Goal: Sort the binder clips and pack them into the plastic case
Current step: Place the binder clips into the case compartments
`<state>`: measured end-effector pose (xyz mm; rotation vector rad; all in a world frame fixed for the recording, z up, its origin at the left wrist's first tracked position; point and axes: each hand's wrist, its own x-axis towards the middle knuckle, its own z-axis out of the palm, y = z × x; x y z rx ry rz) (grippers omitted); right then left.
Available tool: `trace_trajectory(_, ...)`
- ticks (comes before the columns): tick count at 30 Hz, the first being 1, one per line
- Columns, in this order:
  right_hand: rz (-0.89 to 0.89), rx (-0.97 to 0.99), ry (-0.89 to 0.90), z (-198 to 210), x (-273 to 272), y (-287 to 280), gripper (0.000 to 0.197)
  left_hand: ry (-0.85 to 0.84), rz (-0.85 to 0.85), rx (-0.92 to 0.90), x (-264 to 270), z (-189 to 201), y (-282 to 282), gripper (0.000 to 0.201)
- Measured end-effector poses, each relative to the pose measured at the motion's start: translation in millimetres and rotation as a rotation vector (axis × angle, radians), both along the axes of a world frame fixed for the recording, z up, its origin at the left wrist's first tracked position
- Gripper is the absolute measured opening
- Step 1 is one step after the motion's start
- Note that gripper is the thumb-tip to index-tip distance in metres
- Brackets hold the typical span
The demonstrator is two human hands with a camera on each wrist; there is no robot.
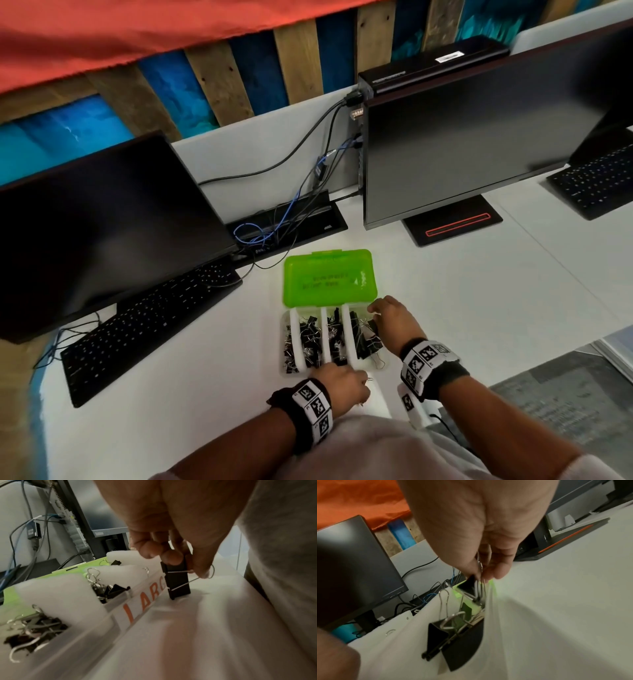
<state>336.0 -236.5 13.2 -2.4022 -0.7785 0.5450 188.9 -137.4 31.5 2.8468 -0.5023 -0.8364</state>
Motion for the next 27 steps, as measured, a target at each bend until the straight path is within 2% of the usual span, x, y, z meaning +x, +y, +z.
trace_trajectory(5,-0.115,0.065,0.034,6,5,-1,0.024,-0.079,0.135,-0.228,4,11,-7,0.015)
trace_trajectory(9,-0.008,-0.013,0.089,10,6,-5,0.034,-0.139,0.324,-0.433,9,16,-6,0.009)
trace_trajectory(13,0.013,-0.008,0.115,11,11,-25,0.042,-0.169,0.378,-0.452,16,17,-2,0.008)
trace_trajectory(18,-0.114,0.142,0.061,18,17,-66,0.021,-0.182,0.39,-0.436,19,17,-3,0.009)
trace_trajectory(20,-0.105,0.061,0.069,21,22,-87,0.019,-0.194,0.394,-0.44,21,17,-3,0.01)
trace_trajectory(23,0.026,-0.305,0.031,20,30,-116,0.048,-0.247,0.413,-0.429,24,14,-1,0.011)
trace_trajectory(24,0.07,-0.397,0.029,18,30,-121,0.052,-0.25,0.412,-0.394,25,13,1,0.013)
trace_trajectory(27,0.131,-0.459,0.119,13,22,-121,0.038,-0.216,0.387,-0.289,27,7,6,0.022)
